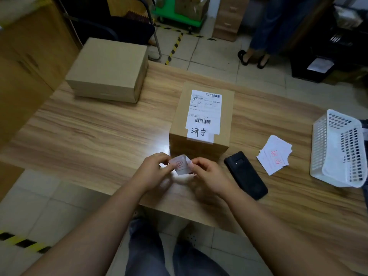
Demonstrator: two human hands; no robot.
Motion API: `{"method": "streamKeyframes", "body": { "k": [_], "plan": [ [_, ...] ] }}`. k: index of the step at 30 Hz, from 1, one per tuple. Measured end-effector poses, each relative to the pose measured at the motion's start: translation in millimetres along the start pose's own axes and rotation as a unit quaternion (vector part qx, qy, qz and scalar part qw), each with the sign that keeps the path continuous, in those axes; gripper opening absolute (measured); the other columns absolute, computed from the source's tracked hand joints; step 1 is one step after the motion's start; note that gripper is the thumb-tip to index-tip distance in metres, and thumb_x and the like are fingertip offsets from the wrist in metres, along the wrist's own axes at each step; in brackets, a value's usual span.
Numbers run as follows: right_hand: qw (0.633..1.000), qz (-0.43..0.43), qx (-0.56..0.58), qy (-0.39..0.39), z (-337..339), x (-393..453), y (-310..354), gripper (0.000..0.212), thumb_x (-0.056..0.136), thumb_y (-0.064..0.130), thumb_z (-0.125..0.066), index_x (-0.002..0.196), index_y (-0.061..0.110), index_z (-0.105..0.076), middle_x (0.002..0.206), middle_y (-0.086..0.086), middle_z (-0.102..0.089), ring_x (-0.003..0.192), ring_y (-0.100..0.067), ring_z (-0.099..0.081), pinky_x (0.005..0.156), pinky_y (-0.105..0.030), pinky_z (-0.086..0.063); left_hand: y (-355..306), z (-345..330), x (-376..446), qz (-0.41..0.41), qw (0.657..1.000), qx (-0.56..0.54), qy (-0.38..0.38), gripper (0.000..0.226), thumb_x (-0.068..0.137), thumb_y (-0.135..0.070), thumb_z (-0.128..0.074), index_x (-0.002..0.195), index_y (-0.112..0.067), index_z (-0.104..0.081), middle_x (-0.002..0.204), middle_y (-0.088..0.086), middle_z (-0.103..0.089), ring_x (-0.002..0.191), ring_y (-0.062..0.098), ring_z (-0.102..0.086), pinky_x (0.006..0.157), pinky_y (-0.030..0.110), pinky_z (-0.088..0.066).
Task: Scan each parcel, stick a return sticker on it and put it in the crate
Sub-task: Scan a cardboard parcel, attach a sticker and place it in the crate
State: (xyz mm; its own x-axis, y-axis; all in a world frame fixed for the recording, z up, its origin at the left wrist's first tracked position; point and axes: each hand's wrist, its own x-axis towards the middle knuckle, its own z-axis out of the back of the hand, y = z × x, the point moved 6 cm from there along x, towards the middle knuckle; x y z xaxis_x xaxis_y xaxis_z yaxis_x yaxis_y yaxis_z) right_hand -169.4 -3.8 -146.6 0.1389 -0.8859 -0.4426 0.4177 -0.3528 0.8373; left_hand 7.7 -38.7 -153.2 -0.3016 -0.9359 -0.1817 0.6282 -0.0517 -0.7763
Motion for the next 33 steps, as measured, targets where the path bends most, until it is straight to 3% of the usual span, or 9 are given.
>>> {"method": "streamKeyframes", "body": {
  "k": [4,11,14,17,21,23,25,28,33],
  "plan": [
    [0.975,-0.009,0.223,-0.016,20.6,-16.1,32.4,0.023,0.099,0.020,-0.055,0.117,0.011,-0.065,0.103,-0.003,-0.071,0.087,-0.015,-0.068,0.071,-0.026,-0.057,-37.8,23.6,4.5,0.020,0.998,-0.056,-0.021,0.009,0.088,-0.020,-0.067,0.087,-0.011,-0.070,0.078,0.001,-0.066,0.064,0.001,-0.051,0.061,0.017,-0.039],
    [0.940,-0.006,0.315,-0.127,72.8,-36.7,68.9,0.005,0.091,0.004,-0.063,0.095,0.005,-0.067,0.086,-0.017,-0.072,0.059,-0.014,-0.062,0.045,-0.021,-0.042,-111.4,61.0,25.5,0.037,0.985,-0.167,-0.012,0.022,0.082,-0.022,-0.071,0.071,-0.009,-0.056,0.073,0.005,-0.063,0.065,0.010,-0.053,0.061,0.026,-0.040],
    [0.920,0.011,0.378,-0.107,88.3,-41.7,84.0,0.006,0.090,0.002,-0.062,0.095,0.002,-0.066,0.078,-0.012,-0.068,0.056,-0.012,-0.060,0.043,-0.018,-0.039,-139.2,62.6,31.4,0.042,0.967,-0.253,-0.002,0.015,0.090,-0.011,-0.065,0.077,-0.012,-0.057,0.081,0.004,-0.070,0.065,0.010,-0.061,0.057,0.019,-0.046],
    [0.895,0.020,0.439,-0.081,101.6,-46.0,95.2,0.006,0.090,0.002,-0.061,0.095,0.002,-0.065,0.071,-0.007,-0.067,0.056,-0.013,-0.058,0.045,-0.017,-0.039,-155.4,62.7,39.4,0.047,0.951,-0.303,-0.020,0.009,0.090,-0.013,-0.066,0.089,-0.015,-0.057,0.095,0.009,-0.070,0.076,0.015,-0.062,0.065,0.025,-0.047],
    [0.904,0.033,0.396,-0.154,125.5,-49.1,98.1,0.005,0.088,0.000,-0.065,0.091,0.003,-0.064,0.076,-0.012,-0.066,0.054,-0.014,-0.060,0.045,-0.019,-0.042,-183.3,76.8,46.2,-0.099,0.983,-0.072,-0.137,0.049,0.080,-0.022,-0.076,0.119,-0.036,-0.051,0.126,-0.013,-0.049,0.114,0.010,-0.046,0.092,0.027,-0.039],
    [0.914,0.043,0.358,-0.184,135.3,-50.0,100.9,0.006,0.087,0.000,-0.067,0.091,0.005,-0.064,0.076,-0.010,-0.066,0.053,-0.012,-0.060,0.046,-0.018,-0.044,-204.9,79.5,44.0,-0.217,0.963,0.024,-0.159,0.044,0.078,-0.032,-0.073,0.118,-0.038,-0.057,0.134,-0.015,-0.042,0.127,0.011,-0.036,0.104,0.032,-0.030],
    [0.920,0.049,0.337,-0.193,141.1,-49.6,105.1,0.006,0.087,0.002,-0.068,0.092,0.005,-0.066,0.076,-0.007,-0.066,0.055,-0.011,-0.060,0.048,-0.018,-0.045,-215.5,73.9,48.1,-0.254,0.957,0.072,-0.122,0.033,0.077,-0.048,-0.063,0.109,-0.040,-0.062,0.133,-0.019,-0.045,0.128,0.008,-0.034,0.105,0.034,-0.027],
    [0.923,0.048,0.342,-0.171,143.7,-43.0,112.0,0.007,0.089,0.003,-0.066,0.096,0.004,-0.067,0.081,-0.009,-0.066,0.060,-0.013,-0.059,0.051,-0.020,-0.046,-218.3,67.8,58.4,-0.203,0.977,0.038,-0.055,0.017,0.083,-0.041,-0.069,0.100,-0.038,-0.067,0.110,-0.027,-0.055,0.110,0.002,-0.047,0.093,0.025,-0.038],
    [0.904,0.051,0.417,-0.081,139.8,-29.7,125.8,0.017,0.089,-0.001,-0.061,0.105,0.002,-0.067,0.087,-0.012,-0.067,0.068,-0.015,-0.064,0.057,-0.021,-0.049,-208.1,77.2,78.0,-0.118,0.986,-0.107,-0.049,0.016,0.086,-0.014,-0.070,0.087,-0.030,-0.069,0.093,-0.011,-0.067,0.081,-0.008,-0.058,0.063,0.004,-0.043]
  ]
}}
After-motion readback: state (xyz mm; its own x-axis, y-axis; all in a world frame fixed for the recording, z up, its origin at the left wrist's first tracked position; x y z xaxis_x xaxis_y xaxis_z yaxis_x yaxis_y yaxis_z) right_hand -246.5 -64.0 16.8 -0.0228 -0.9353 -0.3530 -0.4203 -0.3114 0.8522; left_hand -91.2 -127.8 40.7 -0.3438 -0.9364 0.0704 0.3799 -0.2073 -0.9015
